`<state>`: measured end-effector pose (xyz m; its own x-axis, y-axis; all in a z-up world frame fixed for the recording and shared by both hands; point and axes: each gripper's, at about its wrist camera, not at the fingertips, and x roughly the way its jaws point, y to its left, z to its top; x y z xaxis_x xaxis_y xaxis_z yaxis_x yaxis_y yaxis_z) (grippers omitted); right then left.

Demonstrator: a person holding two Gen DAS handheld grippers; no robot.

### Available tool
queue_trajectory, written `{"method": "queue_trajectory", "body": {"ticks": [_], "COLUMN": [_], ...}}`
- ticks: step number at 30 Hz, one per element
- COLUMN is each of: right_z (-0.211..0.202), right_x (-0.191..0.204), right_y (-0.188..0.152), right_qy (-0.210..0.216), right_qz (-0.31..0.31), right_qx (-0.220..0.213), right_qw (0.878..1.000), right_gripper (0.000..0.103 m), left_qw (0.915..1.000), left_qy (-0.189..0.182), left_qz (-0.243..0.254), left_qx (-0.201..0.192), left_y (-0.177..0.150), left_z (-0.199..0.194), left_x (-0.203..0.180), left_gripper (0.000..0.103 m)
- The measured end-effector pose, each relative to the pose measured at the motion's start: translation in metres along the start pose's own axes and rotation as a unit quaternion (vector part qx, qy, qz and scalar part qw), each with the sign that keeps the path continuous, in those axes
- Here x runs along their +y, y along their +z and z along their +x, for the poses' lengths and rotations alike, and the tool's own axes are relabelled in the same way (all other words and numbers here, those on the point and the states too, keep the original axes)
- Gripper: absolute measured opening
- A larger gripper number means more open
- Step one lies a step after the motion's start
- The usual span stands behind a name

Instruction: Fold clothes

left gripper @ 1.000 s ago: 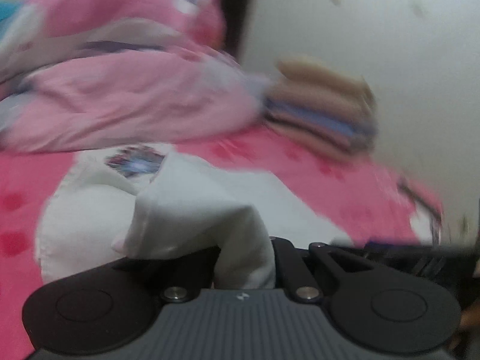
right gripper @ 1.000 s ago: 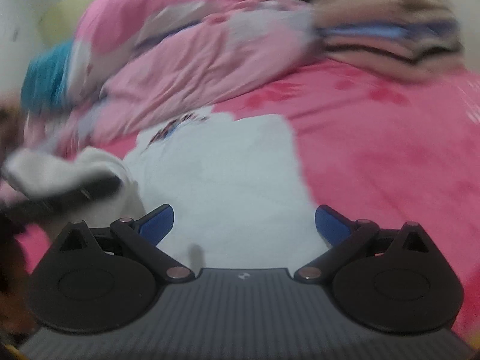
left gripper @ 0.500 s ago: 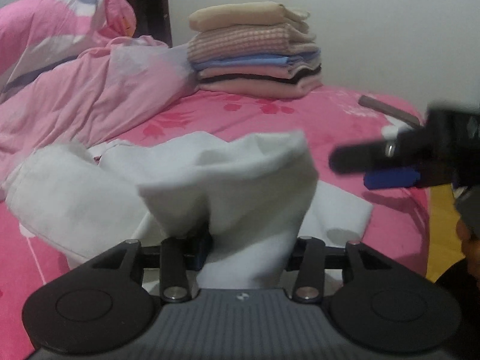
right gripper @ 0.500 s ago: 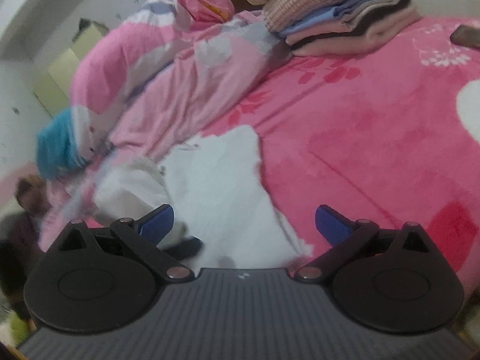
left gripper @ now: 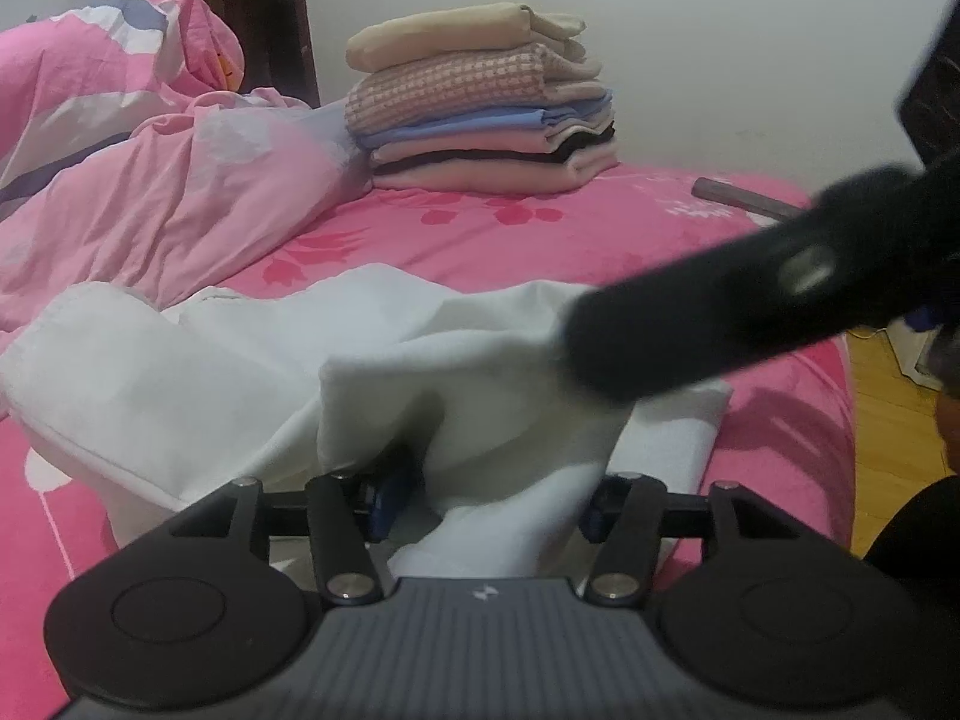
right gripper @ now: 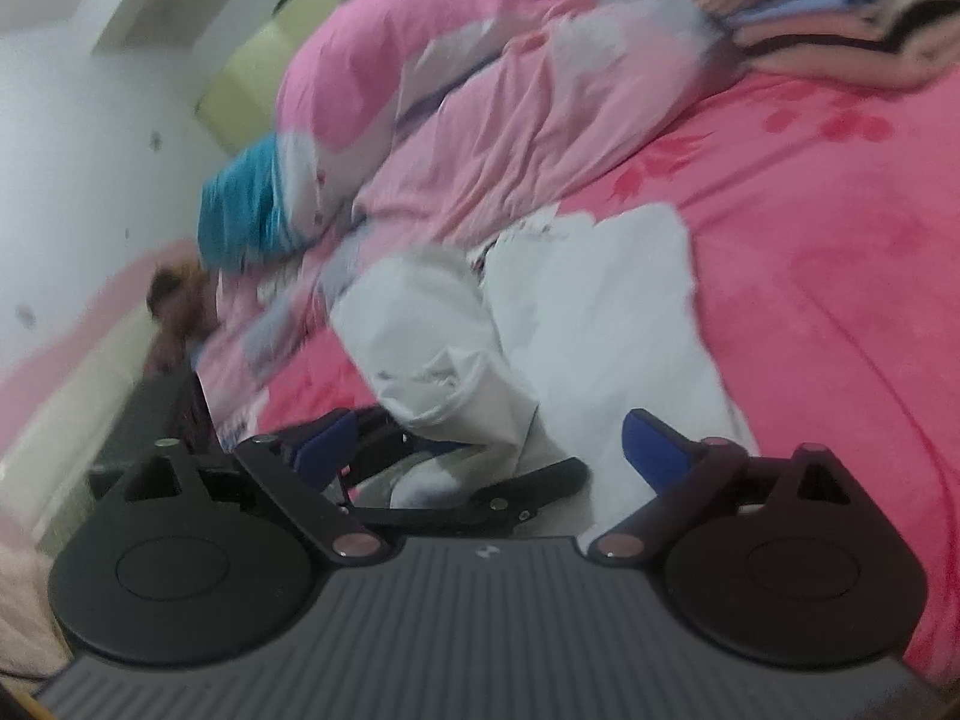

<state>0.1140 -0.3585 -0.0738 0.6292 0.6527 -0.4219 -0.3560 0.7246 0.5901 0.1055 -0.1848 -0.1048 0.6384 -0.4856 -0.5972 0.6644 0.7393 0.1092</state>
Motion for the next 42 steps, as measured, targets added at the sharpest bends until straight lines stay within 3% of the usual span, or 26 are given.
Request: {"method": "queue_trajectory", "body": {"ticks": [6, 10, 11, 15, 21, 26, 29, 33, 35, 38, 42], "right_z": [0.026, 0.031, 0.030, 0.025, 0.023, 0.023, 0.024, 0.025, 0.025, 0.024, 0.024], "right_x": [0.001, -0.014, -0.019, -0.036, -0.038, -0.037, -0.035, -0.035, -0.035, -0.035, -0.034], "right_y": [0.007, 0.004, 0.002, -0.010, -0.022, -0.026, -0.026, -0.025, -0.026, -0.027, -0.028], "right_qy": [-0.018, -0.010, -0.007, 0.005, 0.021, 0.023, 0.025, 0.027, 0.032, 0.036, 0.035], "right_qz": [-0.023, 0.023, 0.044, 0.108, 0.136, 0.135, 0.130, 0.128, 0.128, 0.127, 0.125], "right_qx": [0.052, 0.048, 0.043, 0.025, 0.012, 0.006, 0.004, 0.001, -0.002, -0.006, -0.009], "right_qw": [0.998, 0.999, 0.998, 0.994, 0.990, 0.991, 0.991, 0.991, 0.991, 0.991, 0.991], "right_gripper": [0.054, 0.020, 0.016, 0.007, 0.005, 0.005, 0.005, 0.005, 0.005, 0.005, 0.005], "left_qw": [1.0000, 0.9999, 0.9999, 0.9989, 0.9939, 0.9899, 0.9745, 0.9346, 0.9215, 0.9142, 0.9084], "left_qy": [-0.006, -0.010, -0.012, -0.031, -0.049, 0.036, 0.037, 0.010, 0.019, 0.007, -0.049], "left_qz": [0.004, 0.001, -0.002, -0.024, -0.095, -0.129, -0.217, -0.355, -0.386, -0.402, -0.410], "left_qx": [-0.002, 0.007, 0.011, 0.026, 0.030, 0.046, 0.040, 0.026, 0.033, 0.050, 0.067], "left_y": [-0.001, 0.000, 0.001, 0.004, 0.004, -0.003, -0.008, -0.013, -0.012, -0.005, 0.020], "left_z": [0.000, -0.005, -0.008, -0.027, -0.066, -0.067, -0.058, -0.040, -0.027, -0.013, 0.001], "left_x": [-0.001, 0.001, 0.002, 0.010, 0.051, 0.098, 0.139, 0.196, 0.214, 0.228, 0.232], "left_gripper": [0.059, 0.062, 0.065, 0.065, 0.066, 0.065, 0.066, 0.068, 0.065, 0.050, 0.046]}}
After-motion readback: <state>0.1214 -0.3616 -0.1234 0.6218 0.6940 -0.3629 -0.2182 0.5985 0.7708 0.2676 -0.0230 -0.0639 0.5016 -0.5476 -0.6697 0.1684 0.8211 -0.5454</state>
